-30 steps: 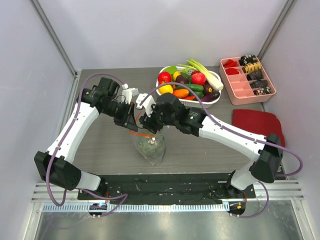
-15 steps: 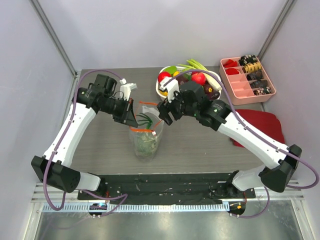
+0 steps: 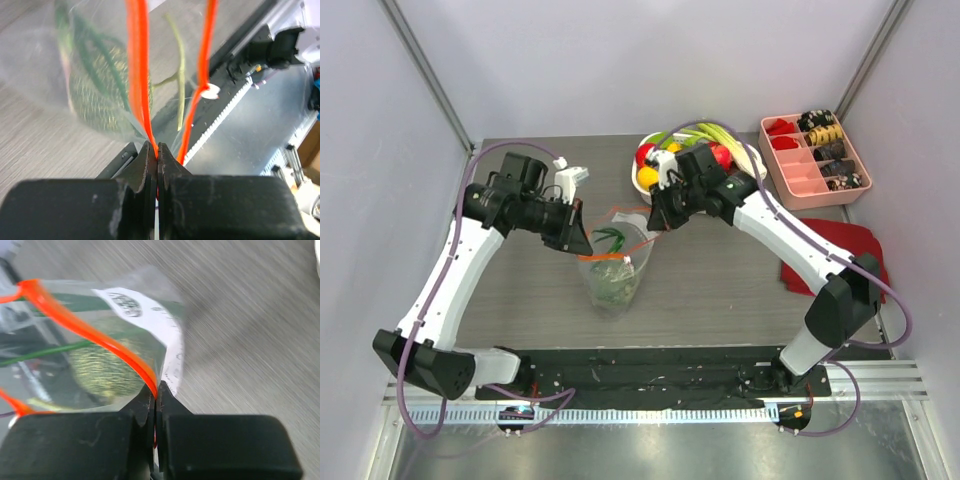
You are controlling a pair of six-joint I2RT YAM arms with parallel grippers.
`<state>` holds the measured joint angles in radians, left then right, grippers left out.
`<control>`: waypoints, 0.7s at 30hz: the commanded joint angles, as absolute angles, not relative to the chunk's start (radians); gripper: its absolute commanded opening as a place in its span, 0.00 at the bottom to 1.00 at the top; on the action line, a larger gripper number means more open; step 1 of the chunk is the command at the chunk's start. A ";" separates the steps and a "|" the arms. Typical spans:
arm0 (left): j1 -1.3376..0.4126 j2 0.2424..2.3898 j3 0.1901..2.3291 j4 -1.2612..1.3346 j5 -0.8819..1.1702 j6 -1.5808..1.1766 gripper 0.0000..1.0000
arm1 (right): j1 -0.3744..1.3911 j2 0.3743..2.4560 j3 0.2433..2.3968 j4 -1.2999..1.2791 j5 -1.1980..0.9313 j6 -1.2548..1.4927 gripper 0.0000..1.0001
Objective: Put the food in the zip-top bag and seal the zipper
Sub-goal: Adjust the zipper food storage bag at the center of the board, then pick up the fake vegetable from the bin.
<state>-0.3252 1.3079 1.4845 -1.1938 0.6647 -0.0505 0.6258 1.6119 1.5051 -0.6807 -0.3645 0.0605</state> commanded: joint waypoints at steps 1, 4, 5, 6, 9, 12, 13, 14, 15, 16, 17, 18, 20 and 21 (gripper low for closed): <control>-0.310 1.273 1.577 -1.164 0.560 -0.101 0.00 | 0.598 1.533 1.606 -0.614 -0.596 0.162 0.01; -0.310 1.282 1.611 -1.179 0.445 -0.106 0.00 | 0.620 1.525 1.617 -0.613 -0.621 0.137 0.01; -0.310 1.304 1.615 -1.195 0.437 -0.094 0.00 | 0.626 1.552 1.626 -0.659 -0.626 0.117 0.01; -0.310 1.315 1.621 -1.212 0.442 -0.087 0.00 | 0.624 1.566 1.637 -0.681 -0.615 0.097 0.01; -0.310 1.350 1.611 -1.236 0.454 -0.106 0.00 | 0.624 1.615 1.658 -0.706 -0.563 0.058 0.11; -0.310 1.368 1.597 -1.227 0.492 -0.132 0.00 | 0.618 1.647 1.681 -0.704 -0.537 0.015 0.25; -0.310 1.371 1.592 -1.223 0.498 -0.136 0.00 | 0.612 1.654 1.698 -0.703 -0.537 0.009 0.30; -0.311 1.374 1.589 -1.207 0.499 -0.141 0.00 | 0.601 1.663 1.707 -0.701 -0.537 0.009 0.36; -0.311 1.379 1.585 -1.198 0.494 -0.149 0.00 | 0.576 1.677 1.730 -0.700 -0.535 0.012 0.41; -0.311 1.384 1.582 -1.189 0.492 -0.152 0.00 | 0.554 1.684 1.739 -0.695 -0.537 0.017 0.53; -0.310 1.387 1.582 -1.183 0.488 -0.156 0.00 | 0.531 1.690 1.752 -0.686 -0.537 0.029 0.59; -0.311 1.397 1.583 -1.174 0.489 -0.160 0.00 | 0.508 1.701 1.776 -0.684 -0.535 0.031 0.64; -0.310 1.408 1.591 -1.167 0.488 -0.164 0.00 | 0.430 1.709 1.801 -0.680 -0.529 -0.003 0.76; -0.310 1.417 1.594 -1.164 0.486 -0.164 0.00 | 0.407 1.716 1.819 -0.681 -0.525 -0.046 0.79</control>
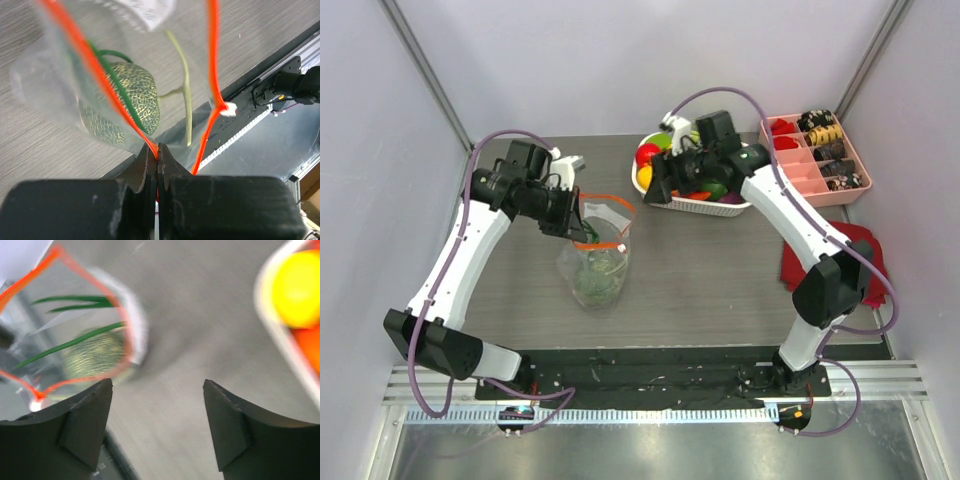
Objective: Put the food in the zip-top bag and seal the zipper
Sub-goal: Pick up the fake vegetable from the bin.
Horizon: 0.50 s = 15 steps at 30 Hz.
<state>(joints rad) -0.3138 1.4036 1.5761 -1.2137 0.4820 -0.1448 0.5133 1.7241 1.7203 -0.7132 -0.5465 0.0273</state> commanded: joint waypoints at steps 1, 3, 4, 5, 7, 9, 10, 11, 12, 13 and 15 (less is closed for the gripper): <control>-0.310 1.422 1.597 -1.160 0.486 -0.164 0.00 | 0.372 1.718 1.827 -0.681 -0.493 -0.084 0.82; -0.310 1.428 1.603 -1.157 0.488 -0.164 0.00 | 0.345 1.727 1.848 -0.681 -0.441 -0.209 0.91; -0.310 1.434 1.605 -1.158 0.489 -0.163 0.00 | 0.322 1.741 1.855 -0.684 -0.405 -0.254 0.93; -0.310 1.434 1.608 -1.157 0.489 -0.164 0.00 | 0.310 1.750 1.862 -0.687 -0.364 -0.294 0.93; -0.311 1.439 1.609 -1.157 0.492 -0.163 0.00 | 0.287 1.790 1.893 -0.693 -0.335 -0.380 0.93; -0.311 1.440 1.608 -1.155 0.492 -0.163 0.00 | 0.255 1.828 1.949 -0.707 -0.313 -0.387 0.90; -0.310 1.439 1.608 -1.155 0.492 -0.163 0.00 | 0.246 1.847 1.968 -0.730 -0.322 -0.394 0.90; -0.311 1.439 1.606 -1.155 0.494 -0.161 0.00 | 0.236 1.876 1.982 -0.742 -0.336 -0.403 0.90; -0.310 1.439 1.606 -1.154 0.492 -0.160 0.00 | 0.235 1.887 1.997 -0.755 -0.353 -0.419 0.88; -0.310 1.439 1.608 -1.155 0.489 -0.158 0.00 | 0.236 1.894 2.000 -0.776 -0.362 -0.467 0.86; -0.310 1.436 1.605 -1.155 0.488 -0.156 0.00 | 0.238 1.913 1.997 -0.782 -0.385 -0.501 0.80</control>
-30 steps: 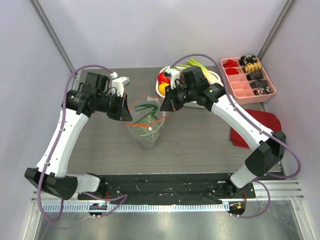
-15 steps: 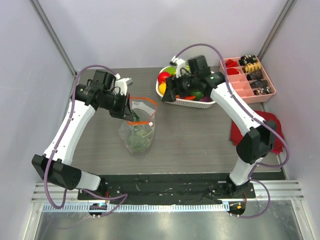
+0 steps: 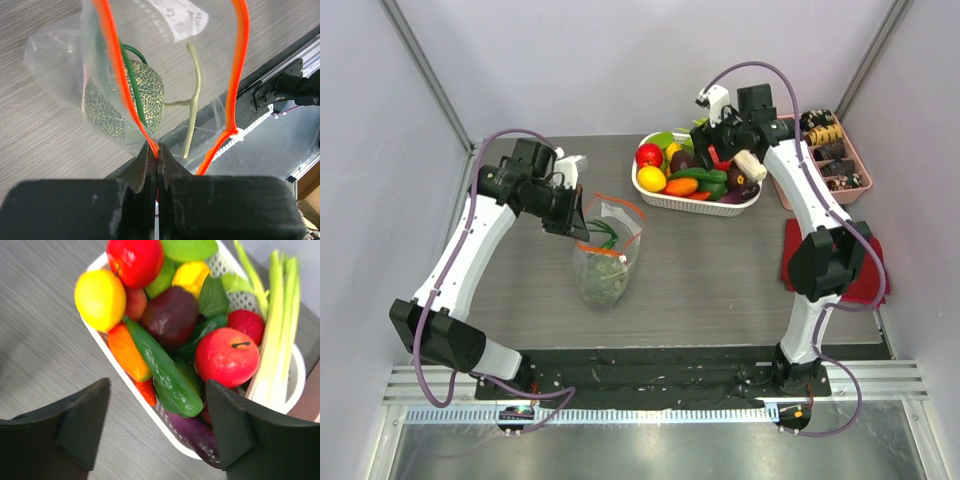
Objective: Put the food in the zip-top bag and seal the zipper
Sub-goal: Pick up the fake vegetable from the bin.
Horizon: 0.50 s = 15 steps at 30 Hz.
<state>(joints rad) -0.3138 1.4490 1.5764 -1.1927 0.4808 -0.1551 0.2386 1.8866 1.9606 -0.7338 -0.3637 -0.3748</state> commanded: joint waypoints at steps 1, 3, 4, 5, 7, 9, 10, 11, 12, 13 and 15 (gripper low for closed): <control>-0.311 1.436 1.603 -1.155 0.486 -0.156 0.00 | 0.241 1.920 1.999 -0.794 -0.384 -0.535 0.78; -0.310 1.433 1.598 -1.158 0.486 -0.153 0.00 | 0.250 1.951 2.012 -0.808 -0.358 -0.570 0.73; -0.311 1.433 1.595 -1.158 0.486 -0.155 0.00 | 0.252 1.963 2.020 -0.825 -0.353 -0.603 0.71; -0.310 1.430 1.594 -1.160 0.483 -0.153 0.00 | 0.252 1.974 2.025 -0.830 -0.347 -0.610 0.70; -0.310 1.430 1.589 -1.161 0.483 -0.152 0.00 | 0.256 2.005 2.040 -0.836 -0.342 -0.621 0.69; -0.310 1.428 1.588 -1.163 0.482 -0.153 0.00 | 0.261 2.029 2.051 -0.836 -0.331 -0.643 0.67; -0.310 1.428 1.588 -1.163 0.482 -0.153 0.00 | 0.265 2.037 2.052 -0.833 -0.318 -0.650 0.67; -0.310 1.428 1.588 -1.164 0.480 -0.153 0.00 | 0.267 2.043 2.056 -0.831 -0.313 -0.658 0.66; -0.311 1.425 1.586 -1.163 0.480 -0.152 0.00 | 0.267 2.055 2.057 -0.822 -0.307 -0.658 0.66; -0.310 1.424 1.585 -1.163 0.480 -0.153 0.00 | 0.270 2.060 2.059 -0.819 -0.305 -0.658 0.66; -0.310 1.422 1.582 -1.166 0.476 -0.153 0.00 | 0.275 2.069 2.056 -0.805 -0.295 -0.667 0.65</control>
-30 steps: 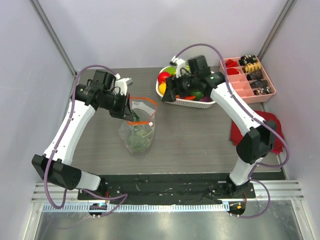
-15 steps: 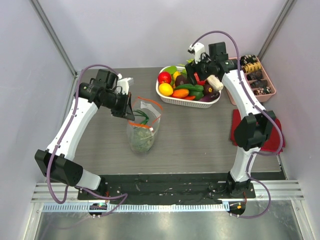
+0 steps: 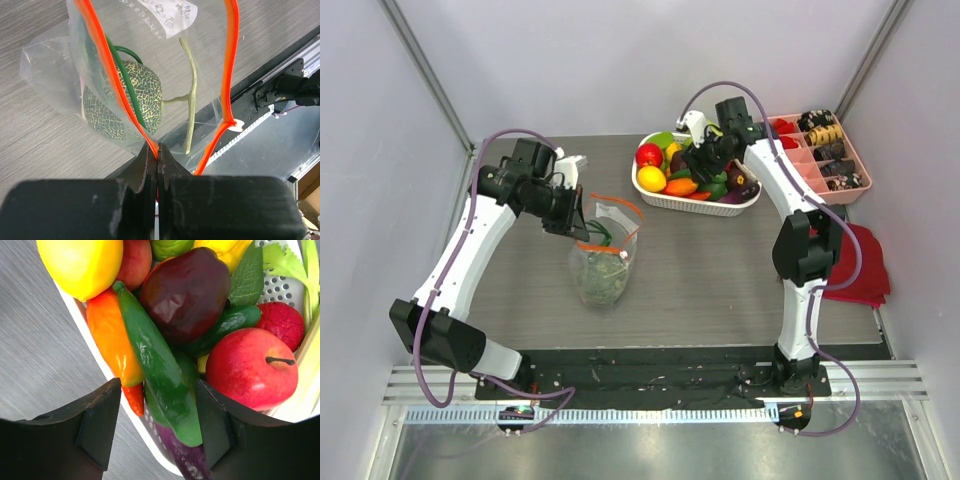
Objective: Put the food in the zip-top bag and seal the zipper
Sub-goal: Pick up the fake vegetable from the bin.
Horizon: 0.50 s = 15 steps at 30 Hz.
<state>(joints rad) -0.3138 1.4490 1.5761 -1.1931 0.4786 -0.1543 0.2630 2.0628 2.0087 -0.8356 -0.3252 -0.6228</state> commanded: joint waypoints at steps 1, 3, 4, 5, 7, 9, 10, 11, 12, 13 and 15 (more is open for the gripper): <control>-0.311 1.422 1.578 -1.167 0.476 -0.152 0.00 | 0.276 2.075 2.054 -0.804 -0.291 -0.675 0.65; -0.311 1.419 1.575 -1.167 0.477 -0.152 0.00 | 0.278 2.083 2.051 -0.799 -0.279 -0.693 0.65; -0.310 1.417 1.571 -1.169 0.476 -0.149 0.00 | 0.279 2.088 2.051 -0.799 -0.278 -0.696 0.64; -0.311 1.416 1.571 -1.169 0.474 -0.149 0.00 | 0.278 2.089 2.046 -0.801 -0.276 -0.699 0.62; -0.310 1.414 1.569 -1.170 0.471 -0.146 0.00 | 0.279 2.086 2.039 -0.804 -0.282 -0.715 0.59; -0.311 1.413 1.568 -1.170 0.468 -0.144 0.00 | 0.279 2.069 2.028 -0.807 -0.293 -0.724 0.52; -0.311 1.413 1.566 -1.170 0.468 -0.141 0.00 | 0.278 2.063 2.025 -0.807 -0.295 -0.732 0.50; -0.311 1.413 1.565 -1.169 0.468 -0.141 0.00 | 0.278 2.050 2.019 -0.807 -0.298 -0.733 0.45; -0.310 1.413 1.565 -1.169 0.468 -0.141 0.00 | 0.278 2.043 2.017 -0.814 -0.301 -0.742 0.42; -0.311 1.413 1.565 -1.170 0.466 -0.141 0.00 | 0.279 2.039 2.017 -0.821 -0.301 -0.761 0.38; -0.311 1.414 1.566 -1.173 0.466 -0.138 0.00 | 0.278 2.017 2.013 -0.828 -0.296 -0.775 0.29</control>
